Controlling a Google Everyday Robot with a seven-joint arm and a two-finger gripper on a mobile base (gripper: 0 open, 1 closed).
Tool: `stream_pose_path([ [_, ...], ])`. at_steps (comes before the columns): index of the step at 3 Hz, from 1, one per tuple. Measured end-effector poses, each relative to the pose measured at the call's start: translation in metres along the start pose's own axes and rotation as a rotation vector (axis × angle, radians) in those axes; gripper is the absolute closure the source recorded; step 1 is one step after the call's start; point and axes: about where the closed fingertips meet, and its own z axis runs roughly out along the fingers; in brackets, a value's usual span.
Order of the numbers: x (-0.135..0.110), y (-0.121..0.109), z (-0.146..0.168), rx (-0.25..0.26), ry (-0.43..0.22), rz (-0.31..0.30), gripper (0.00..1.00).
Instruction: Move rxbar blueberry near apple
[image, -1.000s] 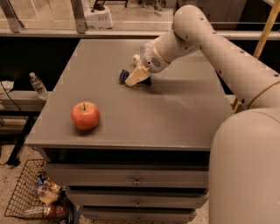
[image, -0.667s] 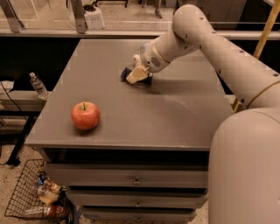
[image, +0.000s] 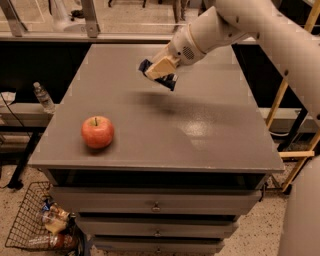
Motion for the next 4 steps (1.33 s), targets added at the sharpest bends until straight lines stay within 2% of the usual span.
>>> stream_pose_path([
  [1,-0.023,0.008,-0.021,0.012,-0.048,-0.063,1.0],
  [2,-0.023,0.009,-0.021,0.011,-0.048,-0.065,1.0],
  [3,-0.025,0.015,-0.011,-0.021,-0.036,-0.082,1.0],
  [4,-0.035,0.044,0.014,-0.111,-0.005,-0.157,1.0],
])
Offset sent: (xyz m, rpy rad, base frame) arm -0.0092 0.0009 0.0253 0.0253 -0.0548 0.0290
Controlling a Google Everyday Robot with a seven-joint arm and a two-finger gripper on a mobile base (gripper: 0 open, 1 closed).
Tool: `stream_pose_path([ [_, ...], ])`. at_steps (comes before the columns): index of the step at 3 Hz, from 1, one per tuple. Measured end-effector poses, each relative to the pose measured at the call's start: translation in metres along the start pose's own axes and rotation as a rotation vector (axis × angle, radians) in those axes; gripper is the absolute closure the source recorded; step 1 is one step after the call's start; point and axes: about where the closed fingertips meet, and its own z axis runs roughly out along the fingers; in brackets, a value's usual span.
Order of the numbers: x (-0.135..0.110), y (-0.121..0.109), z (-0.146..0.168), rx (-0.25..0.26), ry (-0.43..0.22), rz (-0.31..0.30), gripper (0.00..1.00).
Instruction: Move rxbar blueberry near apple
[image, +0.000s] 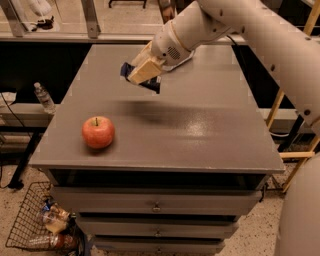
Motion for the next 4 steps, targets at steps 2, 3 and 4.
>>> stream_pose_path([
  [2,0.002,0.051,0.022,-0.2,0.058,-0.148,1.0],
  [3,0.013,0.068,0.028,-0.281,0.078,-0.167,1.0],
  [4,0.025,0.08,0.034,-0.341,0.097,-0.17,1.0],
])
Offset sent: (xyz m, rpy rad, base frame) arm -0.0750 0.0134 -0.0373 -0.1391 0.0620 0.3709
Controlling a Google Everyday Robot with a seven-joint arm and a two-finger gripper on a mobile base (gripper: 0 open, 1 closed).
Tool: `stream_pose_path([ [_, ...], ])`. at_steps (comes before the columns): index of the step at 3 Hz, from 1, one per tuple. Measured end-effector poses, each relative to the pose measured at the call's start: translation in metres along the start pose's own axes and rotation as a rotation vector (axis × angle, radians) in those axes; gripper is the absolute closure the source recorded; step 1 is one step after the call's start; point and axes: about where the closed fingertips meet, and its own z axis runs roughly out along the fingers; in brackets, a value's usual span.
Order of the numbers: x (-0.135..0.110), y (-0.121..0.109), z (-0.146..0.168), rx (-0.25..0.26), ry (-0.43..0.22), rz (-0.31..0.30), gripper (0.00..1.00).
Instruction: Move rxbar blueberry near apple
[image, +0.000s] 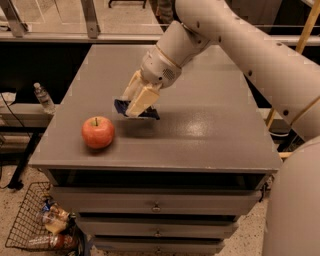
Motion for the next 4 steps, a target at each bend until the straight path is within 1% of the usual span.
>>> stream_pose_path([
  [2,0.012,0.011,0.017,-0.082,0.02,0.004,1.0],
  [3,0.01,0.016,0.028,-0.126,0.019,-0.011,1.0],
  [4,0.009,0.013,0.029,-0.118,0.016,-0.011,0.82],
])
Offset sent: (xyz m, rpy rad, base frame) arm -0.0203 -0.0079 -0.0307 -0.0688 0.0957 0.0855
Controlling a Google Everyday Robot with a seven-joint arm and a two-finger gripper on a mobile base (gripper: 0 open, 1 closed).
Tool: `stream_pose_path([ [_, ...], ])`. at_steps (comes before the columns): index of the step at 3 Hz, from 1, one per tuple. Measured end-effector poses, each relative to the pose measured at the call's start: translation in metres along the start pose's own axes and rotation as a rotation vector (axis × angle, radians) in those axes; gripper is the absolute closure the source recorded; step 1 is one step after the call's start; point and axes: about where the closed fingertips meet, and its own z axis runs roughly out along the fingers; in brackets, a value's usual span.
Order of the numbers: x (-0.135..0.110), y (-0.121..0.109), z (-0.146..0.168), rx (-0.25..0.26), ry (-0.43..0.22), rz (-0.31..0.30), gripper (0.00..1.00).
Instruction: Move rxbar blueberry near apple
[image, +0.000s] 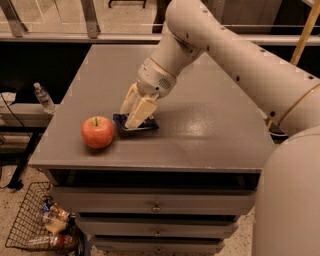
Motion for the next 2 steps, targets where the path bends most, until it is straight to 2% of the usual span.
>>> stream_pose_path([
  [2,-0.0021,-0.0048,0.0044,0.008,-0.006,-0.002,0.35],
])
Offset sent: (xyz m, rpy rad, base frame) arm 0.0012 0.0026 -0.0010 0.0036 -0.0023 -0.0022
